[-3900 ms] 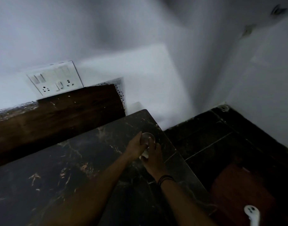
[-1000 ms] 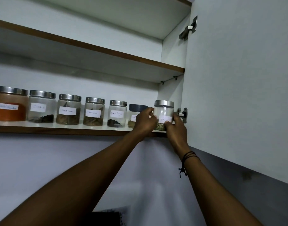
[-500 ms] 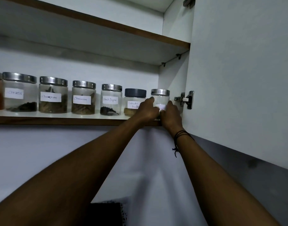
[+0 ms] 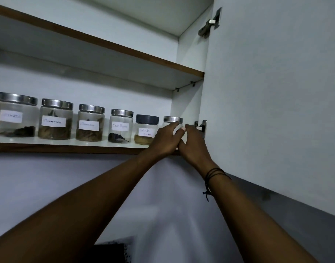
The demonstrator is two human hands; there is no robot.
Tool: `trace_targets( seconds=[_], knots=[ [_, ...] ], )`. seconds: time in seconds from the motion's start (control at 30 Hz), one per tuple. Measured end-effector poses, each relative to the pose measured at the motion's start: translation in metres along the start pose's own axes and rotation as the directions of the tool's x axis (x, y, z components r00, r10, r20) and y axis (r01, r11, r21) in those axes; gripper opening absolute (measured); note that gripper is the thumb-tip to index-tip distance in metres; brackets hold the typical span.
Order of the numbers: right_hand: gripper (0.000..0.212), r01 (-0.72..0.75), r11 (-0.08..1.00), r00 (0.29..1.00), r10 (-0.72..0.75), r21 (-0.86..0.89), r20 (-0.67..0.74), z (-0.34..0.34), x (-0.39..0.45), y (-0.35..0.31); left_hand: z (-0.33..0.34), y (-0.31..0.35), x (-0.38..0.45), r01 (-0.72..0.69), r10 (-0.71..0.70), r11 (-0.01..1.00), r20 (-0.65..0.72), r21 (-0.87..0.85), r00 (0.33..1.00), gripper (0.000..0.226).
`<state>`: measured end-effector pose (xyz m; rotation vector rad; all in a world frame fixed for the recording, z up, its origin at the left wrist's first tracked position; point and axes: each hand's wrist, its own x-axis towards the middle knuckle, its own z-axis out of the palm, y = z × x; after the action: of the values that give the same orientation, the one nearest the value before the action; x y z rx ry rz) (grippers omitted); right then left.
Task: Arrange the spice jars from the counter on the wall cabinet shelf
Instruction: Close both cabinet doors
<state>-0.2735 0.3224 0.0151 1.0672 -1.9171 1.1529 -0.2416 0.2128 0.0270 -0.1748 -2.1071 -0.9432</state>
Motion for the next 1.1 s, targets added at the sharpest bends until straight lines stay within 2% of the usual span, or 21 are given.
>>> trace_targets(
  seconds=[0.1,0.3,0.43,0.53,0.6,0.73,0.8,0.97,1.1],
  knots=[
    [0.019,0.092,0.990,0.996,-0.094,-0.110,-0.013,-0.025,-0.008,-0.022,-0.005,0.026,-0.010,-0.031,0.033,0.997,0.015,-0.074,0.999,0.045],
    [0.031,0.096,0.923,0.982,-0.148,-0.372,-0.114,-0.106,-0.033,-0.065,0.002,0.101,-0.031,-0.249,0.262,0.940,0.026,-0.233,0.965,0.040],
    [0.037,0.023,0.819,0.965,-0.168,-0.573,-0.200,-0.164,-0.052,-0.087,0.020,0.158,-0.042,-0.329,0.358,0.887,0.034,-0.326,0.933,0.037],
    [0.042,-0.027,0.697,0.941,-0.225,-0.717,-0.254,-0.209,-0.067,-0.097,0.037,0.200,-0.050,-0.382,0.427,0.843,0.041,-0.380,0.903,0.032],
    [0.046,-0.084,0.636,0.929,-0.228,-0.767,-0.291,-0.234,-0.078,-0.101,0.047,0.225,-0.054,-0.408,0.462,0.821,0.047,-0.399,0.885,0.032],
    [0.050,-0.222,0.537,0.890,-0.229,-0.814,-0.394,-0.269,-0.097,-0.101,0.070,0.263,-0.060,-0.430,0.495,0.811,0.072,-0.397,0.866,0.047],
    [0.052,-0.259,0.561,0.867,-0.224,-0.786,-0.445,-0.286,-0.107,-0.099,0.081,0.280,-0.068,-0.428,0.503,0.799,0.077,-0.423,0.861,0.052],
    [0.066,-0.219,0.817,0.891,-0.056,-0.534,-0.451,-0.310,-0.116,-0.088,0.100,0.306,-0.074,-0.464,0.520,0.805,0.062,-0.370,0.852,0.063],
    [0.066,-0.169,0.883,0.881,-0.063,-0.438,-0.468,-0.314,-0.117,-0.089,0.102,0.310,-0.077,-0.453,0.501,0.817,0.051,-0.356,0.864,0.074]
  ],
)
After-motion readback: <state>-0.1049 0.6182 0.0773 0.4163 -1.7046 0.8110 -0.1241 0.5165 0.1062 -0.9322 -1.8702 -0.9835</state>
